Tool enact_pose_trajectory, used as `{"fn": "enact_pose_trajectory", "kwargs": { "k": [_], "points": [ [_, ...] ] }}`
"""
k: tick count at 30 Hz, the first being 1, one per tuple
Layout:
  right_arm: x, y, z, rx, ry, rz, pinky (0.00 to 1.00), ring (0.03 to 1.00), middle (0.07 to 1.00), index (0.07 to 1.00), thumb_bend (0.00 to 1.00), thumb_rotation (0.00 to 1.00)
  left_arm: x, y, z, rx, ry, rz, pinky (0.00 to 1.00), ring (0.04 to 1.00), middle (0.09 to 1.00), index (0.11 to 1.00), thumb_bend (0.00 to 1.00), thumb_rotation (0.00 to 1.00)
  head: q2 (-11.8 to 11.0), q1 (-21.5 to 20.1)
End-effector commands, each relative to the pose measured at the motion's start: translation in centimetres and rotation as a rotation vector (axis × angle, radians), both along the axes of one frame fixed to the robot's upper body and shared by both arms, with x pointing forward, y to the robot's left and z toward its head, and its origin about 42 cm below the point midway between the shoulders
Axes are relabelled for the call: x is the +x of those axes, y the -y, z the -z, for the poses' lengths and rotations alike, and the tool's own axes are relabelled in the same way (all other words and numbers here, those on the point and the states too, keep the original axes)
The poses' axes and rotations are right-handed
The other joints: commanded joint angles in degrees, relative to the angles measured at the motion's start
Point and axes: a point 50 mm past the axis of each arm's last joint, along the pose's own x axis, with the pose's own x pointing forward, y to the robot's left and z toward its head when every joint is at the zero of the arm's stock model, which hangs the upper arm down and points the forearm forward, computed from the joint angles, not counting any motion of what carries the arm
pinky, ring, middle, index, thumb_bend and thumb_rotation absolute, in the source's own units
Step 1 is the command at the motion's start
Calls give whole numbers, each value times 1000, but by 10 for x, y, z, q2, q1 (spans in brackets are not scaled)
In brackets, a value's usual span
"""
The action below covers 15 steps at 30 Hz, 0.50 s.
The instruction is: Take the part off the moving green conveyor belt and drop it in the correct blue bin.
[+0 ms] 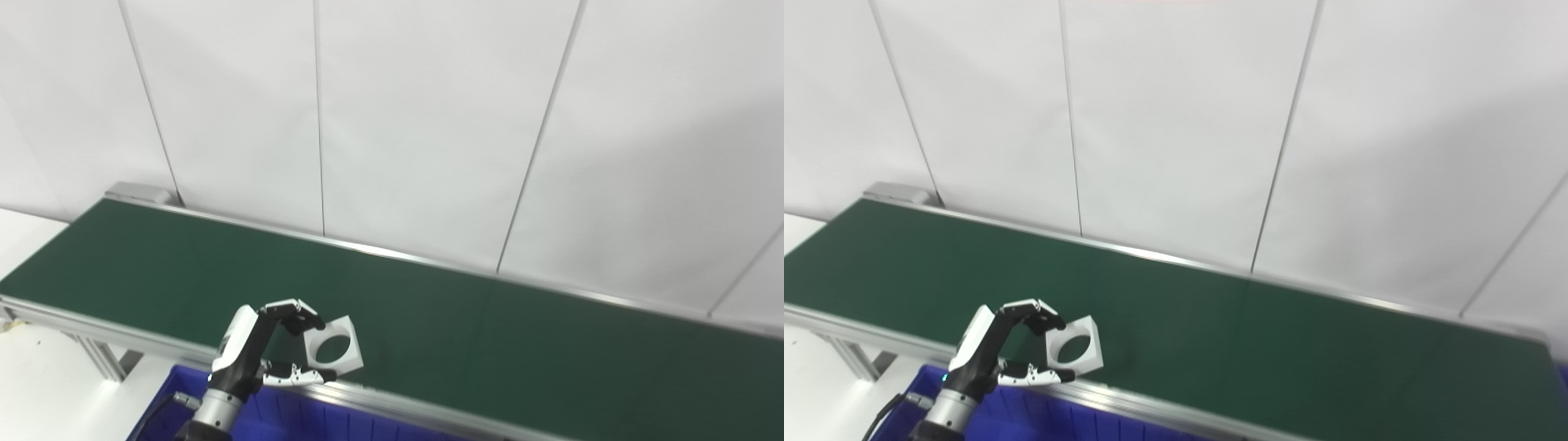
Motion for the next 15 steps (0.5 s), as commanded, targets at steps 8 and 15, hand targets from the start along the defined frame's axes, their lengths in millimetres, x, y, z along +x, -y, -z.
{"fn": "enact_pose_trajectory", "kwargs": {
  "k": [8,15],
  "points": [
    [0,-9,-8,26,71,4,794,843,852,914,918,388,-18,5,2,-22,8,70,468,438,504,509,503,0,17,-22],
    [2,-12,-9,27,77,5,787,839,860,917,923,415,-33,10,14,-26,-51,88,485,446,500,504,503,0,41,-60]
  ]
}}
